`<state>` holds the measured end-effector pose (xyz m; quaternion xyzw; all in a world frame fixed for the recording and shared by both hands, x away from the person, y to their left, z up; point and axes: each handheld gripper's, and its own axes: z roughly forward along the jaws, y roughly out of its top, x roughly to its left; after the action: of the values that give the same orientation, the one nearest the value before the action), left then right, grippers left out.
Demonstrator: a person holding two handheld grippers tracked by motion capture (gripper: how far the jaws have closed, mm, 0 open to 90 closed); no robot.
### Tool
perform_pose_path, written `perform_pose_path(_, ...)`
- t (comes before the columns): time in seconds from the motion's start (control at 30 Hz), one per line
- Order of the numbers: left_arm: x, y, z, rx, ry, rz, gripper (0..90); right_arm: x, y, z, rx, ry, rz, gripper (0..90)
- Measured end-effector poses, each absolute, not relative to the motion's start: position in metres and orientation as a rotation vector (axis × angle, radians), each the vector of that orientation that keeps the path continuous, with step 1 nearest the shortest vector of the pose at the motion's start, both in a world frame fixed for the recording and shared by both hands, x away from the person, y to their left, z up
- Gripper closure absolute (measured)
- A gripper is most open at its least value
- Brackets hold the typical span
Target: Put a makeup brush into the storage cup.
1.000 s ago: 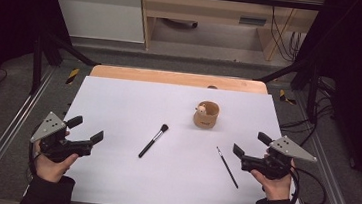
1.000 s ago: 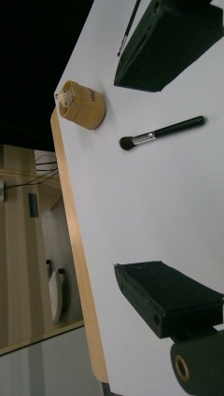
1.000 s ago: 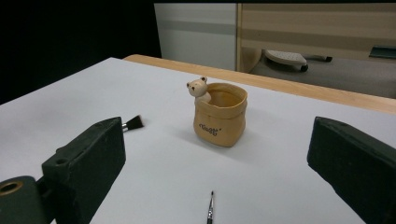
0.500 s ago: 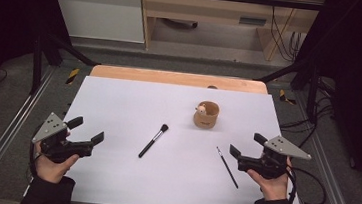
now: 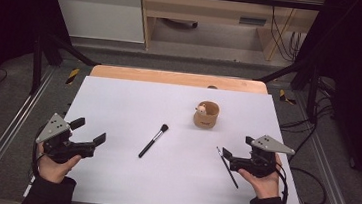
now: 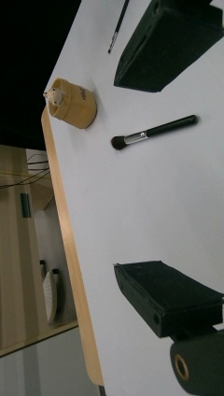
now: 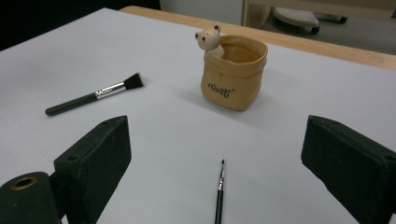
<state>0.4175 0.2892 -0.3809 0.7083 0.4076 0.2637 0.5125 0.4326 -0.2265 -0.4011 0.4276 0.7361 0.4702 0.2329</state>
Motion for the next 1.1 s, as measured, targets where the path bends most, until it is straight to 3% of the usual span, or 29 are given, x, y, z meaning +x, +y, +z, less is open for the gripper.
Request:
perform_pose_path(0.57, 0.419, 0.286, -0.383, 1.732, 0.977, 0.631, 8.2, 0.446, -0.214, -0.427, 1.234, 2.140, 1.121, 13.3)
perform_pose_path(1.1, 0.420, 0.285, -0.385, 1.745, 0.978, 0.629, 8.3, 0.458, -0.200, -0.449, 1.250, 2.251, 0.924, 29.5)
